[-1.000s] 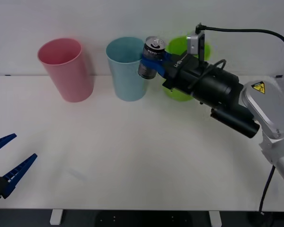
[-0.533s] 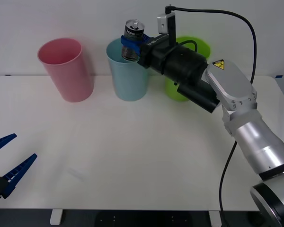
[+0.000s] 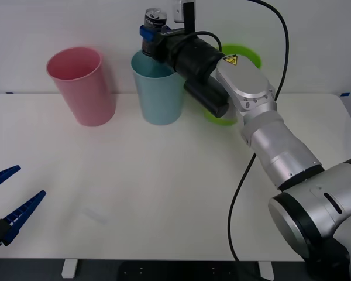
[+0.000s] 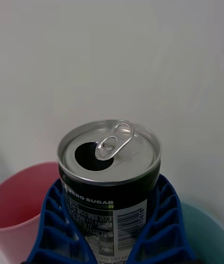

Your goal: Grasp the object on the table and drop it into the matching bin: aluminum can to the light blue bin, PET bottle to the pink bin.

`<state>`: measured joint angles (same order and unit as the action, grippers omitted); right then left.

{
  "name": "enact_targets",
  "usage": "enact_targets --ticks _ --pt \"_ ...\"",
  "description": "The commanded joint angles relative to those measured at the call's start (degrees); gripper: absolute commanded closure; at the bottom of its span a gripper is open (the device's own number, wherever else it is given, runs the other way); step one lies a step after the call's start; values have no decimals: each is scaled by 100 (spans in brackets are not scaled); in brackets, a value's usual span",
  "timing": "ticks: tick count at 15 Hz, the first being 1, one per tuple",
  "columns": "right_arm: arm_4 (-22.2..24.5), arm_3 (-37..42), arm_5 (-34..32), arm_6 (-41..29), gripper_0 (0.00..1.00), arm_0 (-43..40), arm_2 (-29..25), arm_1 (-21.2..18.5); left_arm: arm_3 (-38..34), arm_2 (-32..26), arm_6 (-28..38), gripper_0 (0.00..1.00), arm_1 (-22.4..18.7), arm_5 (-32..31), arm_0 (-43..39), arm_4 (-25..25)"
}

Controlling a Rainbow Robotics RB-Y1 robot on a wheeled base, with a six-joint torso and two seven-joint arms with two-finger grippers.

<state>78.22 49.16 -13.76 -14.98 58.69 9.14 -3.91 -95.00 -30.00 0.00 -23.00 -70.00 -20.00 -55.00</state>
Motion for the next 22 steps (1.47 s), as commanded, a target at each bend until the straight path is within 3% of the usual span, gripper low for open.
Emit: enact_targets --ticks 1,4,9,10,11,12,22 --pt "53 -91 498 109 100 81 0 180 0 0 0 0 0 0 0 0" --pt "114 -100 946 224 100 90 0 330 0 0 0 0 0 0 0 0" --pt "123 -100 972 329 98 90 17 338 0 0 0 0 0 0 0 0" --pt "123 -100 981 329 84 90 17 338 0 0 0 0 0 0 0 0" --pt "123 -100 981 347 53 90 17 338 0 0 0 0 0 0 0 0" --pt "123 -100 972 364 2 90 17 338 0 0 0 0 0 0 0 0" --pt "114 -91 946 435 0 72 44 338 0 0 0 0 0 0 0 0"
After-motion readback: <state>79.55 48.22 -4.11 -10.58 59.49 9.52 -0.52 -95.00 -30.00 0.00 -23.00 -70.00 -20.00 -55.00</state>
